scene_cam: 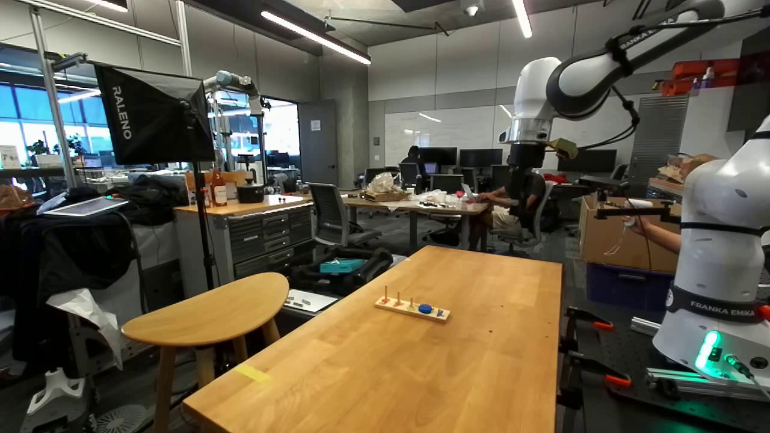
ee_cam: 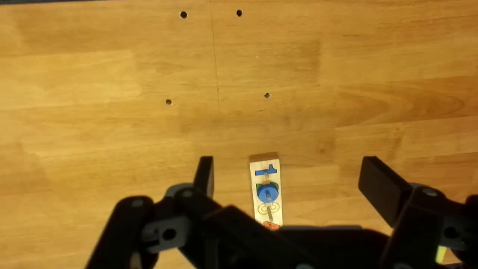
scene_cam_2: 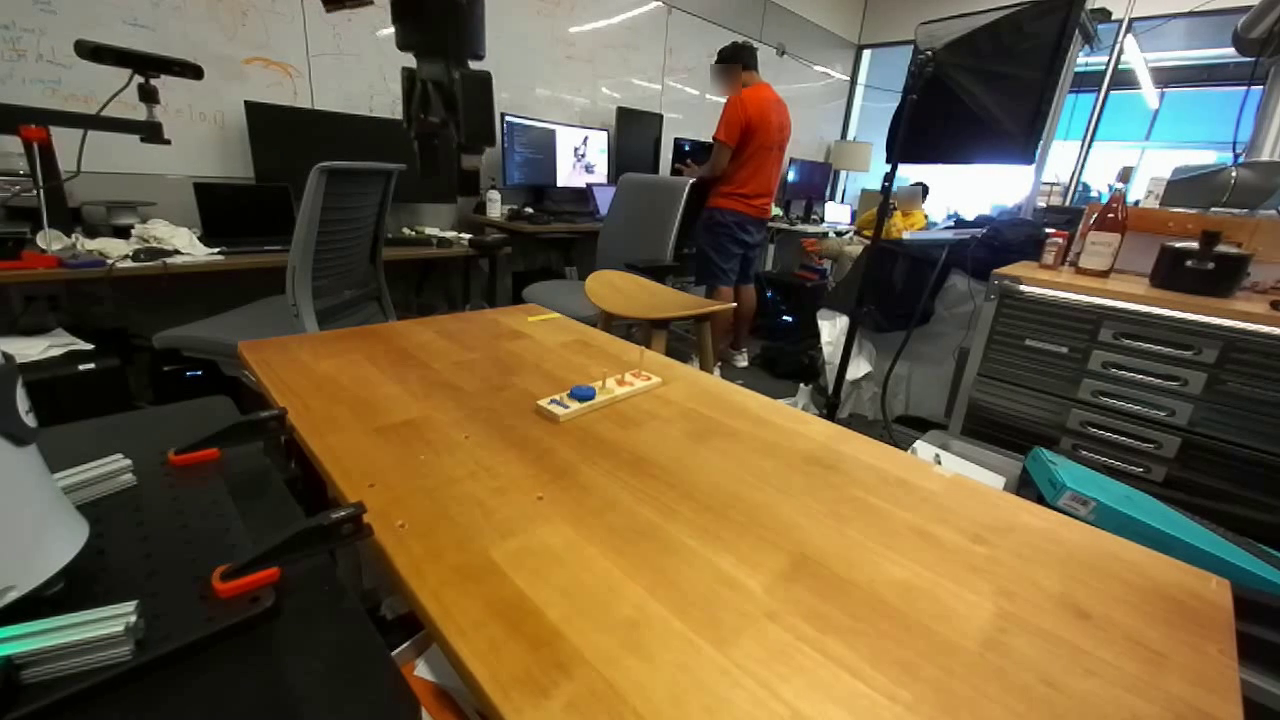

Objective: Remove the blue ring from the wooden stand

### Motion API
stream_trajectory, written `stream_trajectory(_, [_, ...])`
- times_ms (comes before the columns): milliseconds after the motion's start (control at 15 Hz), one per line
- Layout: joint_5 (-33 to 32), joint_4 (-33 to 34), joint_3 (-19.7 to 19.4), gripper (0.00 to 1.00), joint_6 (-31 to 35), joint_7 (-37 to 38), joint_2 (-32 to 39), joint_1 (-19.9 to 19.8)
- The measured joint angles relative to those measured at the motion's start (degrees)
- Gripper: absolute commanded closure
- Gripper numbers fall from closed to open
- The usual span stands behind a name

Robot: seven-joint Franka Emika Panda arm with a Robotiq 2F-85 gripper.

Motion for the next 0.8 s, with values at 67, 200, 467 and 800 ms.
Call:
stream_trajectory(67, [0.0, 1.06, 0.37, 0.0, 2.4, -0.28, 3.51, 0.32])
stream_trajectory(200, [-0.07, 3.69, 0.69, 0.0, 5.91, -0.91, 10.47, 0.54])
stream_trajectory(467, [-0.32, 10.83, 0.66, 0.0, 10.21, -2.03, 24.57, 0.53])
stream_trajectory(800, [-2.17, 22.66, 1.12, 0.0, 13.95, -2.2, 42.36, 0.56])
